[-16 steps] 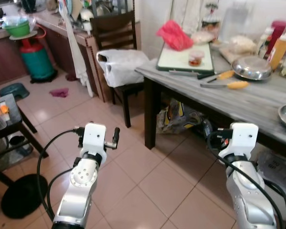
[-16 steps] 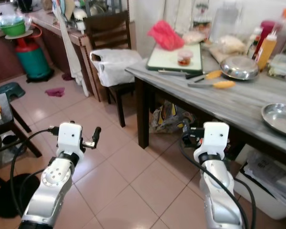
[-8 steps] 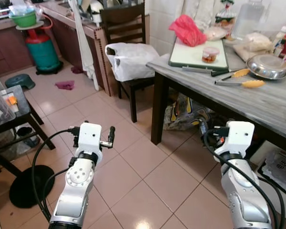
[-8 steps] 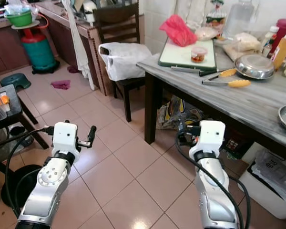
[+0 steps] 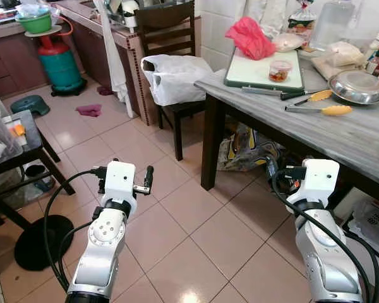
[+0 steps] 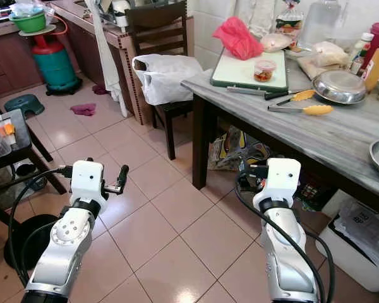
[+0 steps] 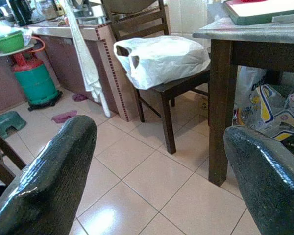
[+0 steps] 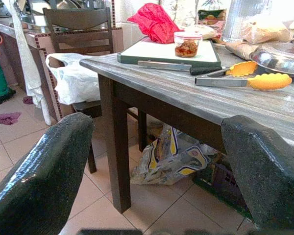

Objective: Setting the table

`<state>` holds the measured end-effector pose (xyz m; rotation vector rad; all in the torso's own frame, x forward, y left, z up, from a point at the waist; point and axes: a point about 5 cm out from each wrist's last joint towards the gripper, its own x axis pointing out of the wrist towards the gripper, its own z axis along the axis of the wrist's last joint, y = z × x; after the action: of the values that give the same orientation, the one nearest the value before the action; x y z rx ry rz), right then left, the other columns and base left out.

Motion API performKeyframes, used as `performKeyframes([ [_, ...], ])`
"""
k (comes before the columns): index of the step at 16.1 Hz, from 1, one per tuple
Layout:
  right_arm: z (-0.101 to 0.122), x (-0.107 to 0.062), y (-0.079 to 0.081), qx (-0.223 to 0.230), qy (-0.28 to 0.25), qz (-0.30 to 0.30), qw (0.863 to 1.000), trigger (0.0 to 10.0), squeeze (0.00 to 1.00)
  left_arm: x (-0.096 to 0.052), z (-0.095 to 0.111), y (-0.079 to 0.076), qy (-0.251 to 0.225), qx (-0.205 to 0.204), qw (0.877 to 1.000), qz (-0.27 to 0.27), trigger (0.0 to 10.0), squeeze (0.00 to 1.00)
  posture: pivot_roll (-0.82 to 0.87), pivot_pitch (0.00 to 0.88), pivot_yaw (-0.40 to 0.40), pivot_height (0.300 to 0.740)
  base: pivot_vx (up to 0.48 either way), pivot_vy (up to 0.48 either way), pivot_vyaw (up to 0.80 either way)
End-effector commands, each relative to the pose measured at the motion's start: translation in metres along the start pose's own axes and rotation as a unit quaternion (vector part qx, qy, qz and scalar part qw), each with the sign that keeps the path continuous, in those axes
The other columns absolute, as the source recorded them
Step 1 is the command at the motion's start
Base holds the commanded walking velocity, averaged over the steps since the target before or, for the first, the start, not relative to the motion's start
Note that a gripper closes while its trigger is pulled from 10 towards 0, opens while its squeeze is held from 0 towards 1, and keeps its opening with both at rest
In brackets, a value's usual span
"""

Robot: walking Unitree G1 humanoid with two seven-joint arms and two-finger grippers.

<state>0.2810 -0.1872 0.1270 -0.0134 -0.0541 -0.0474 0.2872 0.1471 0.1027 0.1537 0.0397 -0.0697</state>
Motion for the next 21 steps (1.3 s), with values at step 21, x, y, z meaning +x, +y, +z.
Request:
performKeyframes([
  [21, 0.002, -0.0015, -0.0032, 0.007, 0.004, -0.005, 1.0, 10.0, 0.0, 0.0017, 0.0017, -0.0032, -0.003, 0.001, 1.0, -0.01, 10.0, 0.0, -0.06, 0.0, 0.024, 0.74, 0.0, 0.0, -0.47],
])
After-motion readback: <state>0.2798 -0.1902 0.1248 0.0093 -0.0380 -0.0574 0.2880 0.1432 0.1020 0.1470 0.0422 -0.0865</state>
